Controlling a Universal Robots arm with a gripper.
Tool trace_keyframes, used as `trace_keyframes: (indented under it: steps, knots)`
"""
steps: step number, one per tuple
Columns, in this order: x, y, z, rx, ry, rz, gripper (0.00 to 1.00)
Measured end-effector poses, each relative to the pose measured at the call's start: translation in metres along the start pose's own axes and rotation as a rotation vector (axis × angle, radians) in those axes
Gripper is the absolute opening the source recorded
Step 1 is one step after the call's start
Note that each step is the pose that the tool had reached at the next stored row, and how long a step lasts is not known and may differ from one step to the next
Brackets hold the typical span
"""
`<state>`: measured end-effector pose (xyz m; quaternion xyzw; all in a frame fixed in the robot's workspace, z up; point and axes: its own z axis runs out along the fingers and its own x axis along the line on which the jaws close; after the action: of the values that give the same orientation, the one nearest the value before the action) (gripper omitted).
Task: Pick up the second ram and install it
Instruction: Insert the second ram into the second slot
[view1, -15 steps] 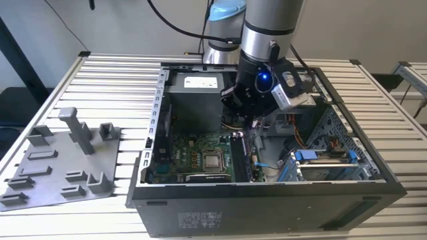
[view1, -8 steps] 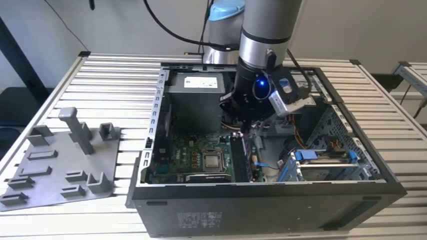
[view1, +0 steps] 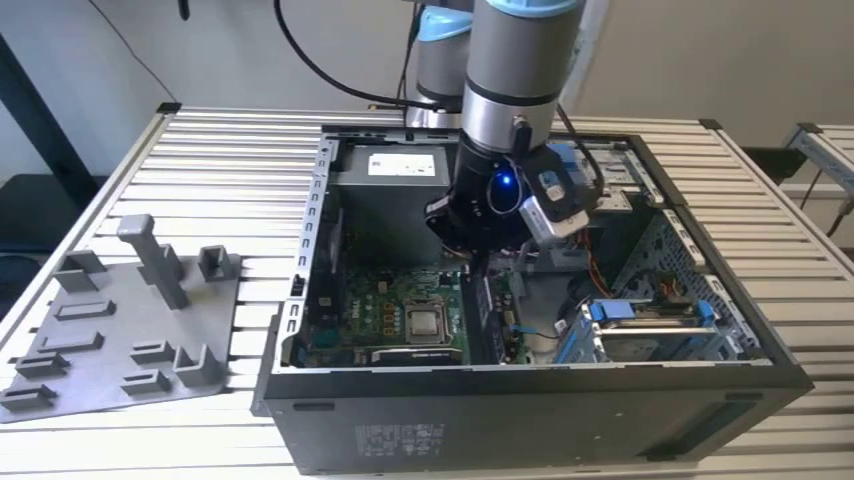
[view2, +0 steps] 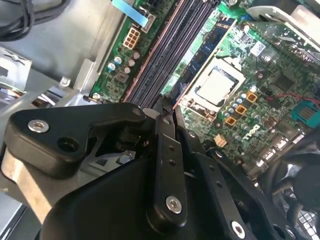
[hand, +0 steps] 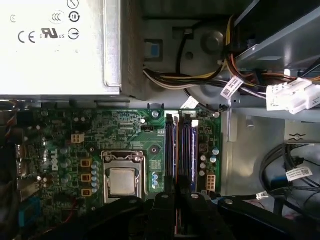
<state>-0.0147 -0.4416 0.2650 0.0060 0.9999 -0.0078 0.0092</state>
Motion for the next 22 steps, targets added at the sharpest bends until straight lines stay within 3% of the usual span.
trace_keyframes:
  steps: [13,17,22]
  knots:
    - [0.0005,-0.002,0.0231,-0.0001,0.001,-0.004,0.14]
    - [0.0005,-0.0058,0.0281,-0.0001,0.001,-0.005,0.14]
    - [-0.0001,-0.007,0.0289,-0.0001,0.0016,-0.005,0.14]
